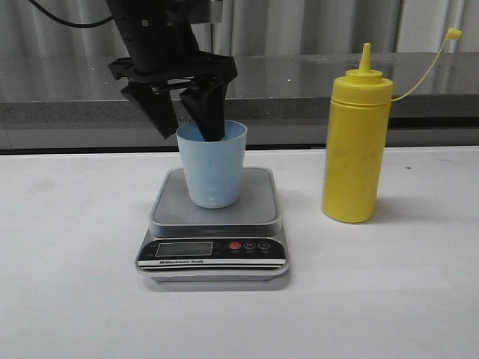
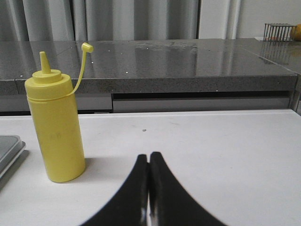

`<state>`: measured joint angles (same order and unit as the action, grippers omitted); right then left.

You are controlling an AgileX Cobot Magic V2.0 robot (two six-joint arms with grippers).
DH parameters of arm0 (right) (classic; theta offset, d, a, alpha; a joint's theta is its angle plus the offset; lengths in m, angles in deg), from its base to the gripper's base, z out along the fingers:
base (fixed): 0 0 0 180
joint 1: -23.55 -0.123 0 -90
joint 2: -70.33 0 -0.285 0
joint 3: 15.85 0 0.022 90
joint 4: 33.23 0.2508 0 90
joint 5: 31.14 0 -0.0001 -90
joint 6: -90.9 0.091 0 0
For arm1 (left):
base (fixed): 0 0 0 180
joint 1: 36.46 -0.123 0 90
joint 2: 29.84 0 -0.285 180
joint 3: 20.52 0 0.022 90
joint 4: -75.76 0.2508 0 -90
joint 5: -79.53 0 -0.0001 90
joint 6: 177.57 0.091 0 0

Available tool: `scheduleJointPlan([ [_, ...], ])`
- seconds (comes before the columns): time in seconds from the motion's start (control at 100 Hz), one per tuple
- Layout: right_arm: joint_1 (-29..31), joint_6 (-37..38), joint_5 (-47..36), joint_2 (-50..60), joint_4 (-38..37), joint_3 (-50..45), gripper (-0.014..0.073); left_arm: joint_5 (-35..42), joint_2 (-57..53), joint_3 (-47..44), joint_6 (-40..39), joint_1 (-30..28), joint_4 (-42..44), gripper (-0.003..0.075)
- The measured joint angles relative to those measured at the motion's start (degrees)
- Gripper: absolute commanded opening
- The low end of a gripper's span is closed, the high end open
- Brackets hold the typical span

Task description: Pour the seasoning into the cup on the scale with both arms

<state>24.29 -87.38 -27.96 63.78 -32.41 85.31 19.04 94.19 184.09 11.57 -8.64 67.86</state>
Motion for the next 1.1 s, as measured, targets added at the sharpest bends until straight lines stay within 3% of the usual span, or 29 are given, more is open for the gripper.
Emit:
scheduleJointPlan([
  [0.3, 0.00, 0.00, 0.00, 0.00, 0.00, 0.00, -0.0066, -0.35, -4.43, 1.72, 0.00, -0.56, -0.35, 0.0517],
  [0.65, 0.00, 0.00, 0.00, 0.00, 0.00, 0.00, -0.0066, -0.36, -15.04, 0.70, 0.00, -11.23, -2.65, 0.0516],
  [0.82, 0.00, 0.00, 0.00, 0.00, 0.00, 0.00, -0.0066, 2.84, -22.09, -6.37, 0.00, -16.94, -2.93, 0.0514],
  [1.1, 0.00, 0.00, 0.00, 0.00, 0.00, 0.00, -0.0066, 10.59, -37.89, -26.13, 0.00, -24.40, -2.93, 0.0513],
])
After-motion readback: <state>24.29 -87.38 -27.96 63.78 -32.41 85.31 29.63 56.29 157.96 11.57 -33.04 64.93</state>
